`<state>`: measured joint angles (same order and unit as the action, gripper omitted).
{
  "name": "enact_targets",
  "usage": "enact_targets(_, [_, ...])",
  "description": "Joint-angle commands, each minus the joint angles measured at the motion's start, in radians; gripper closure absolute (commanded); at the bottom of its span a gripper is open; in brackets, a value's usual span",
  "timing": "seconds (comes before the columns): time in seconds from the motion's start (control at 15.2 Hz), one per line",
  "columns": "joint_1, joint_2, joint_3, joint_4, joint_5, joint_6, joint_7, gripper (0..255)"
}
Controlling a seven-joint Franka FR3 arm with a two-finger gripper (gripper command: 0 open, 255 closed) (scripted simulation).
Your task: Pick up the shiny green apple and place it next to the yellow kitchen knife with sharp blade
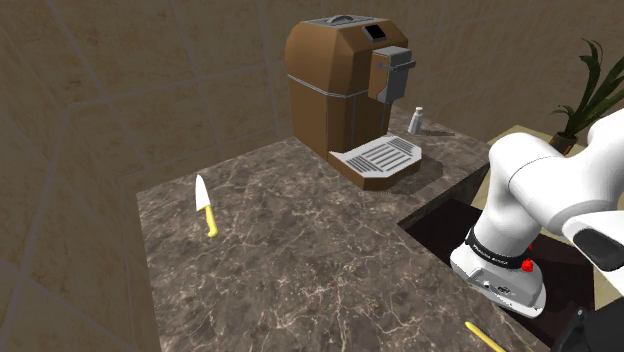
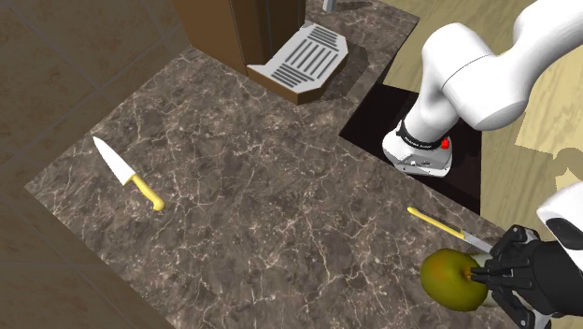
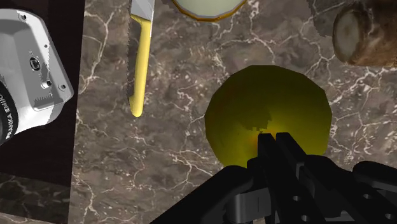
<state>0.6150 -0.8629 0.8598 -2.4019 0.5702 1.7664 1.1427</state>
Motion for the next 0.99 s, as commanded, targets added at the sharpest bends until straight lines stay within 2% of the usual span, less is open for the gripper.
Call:
enact_targets(0.0, [0.0,0.003,0.017,-0.022,0.012,0.028,-0.002,255])
enact_targets(0.92, [-0.003,0.036,0.133,-0.145,0.091,0.197,-0.014,255])
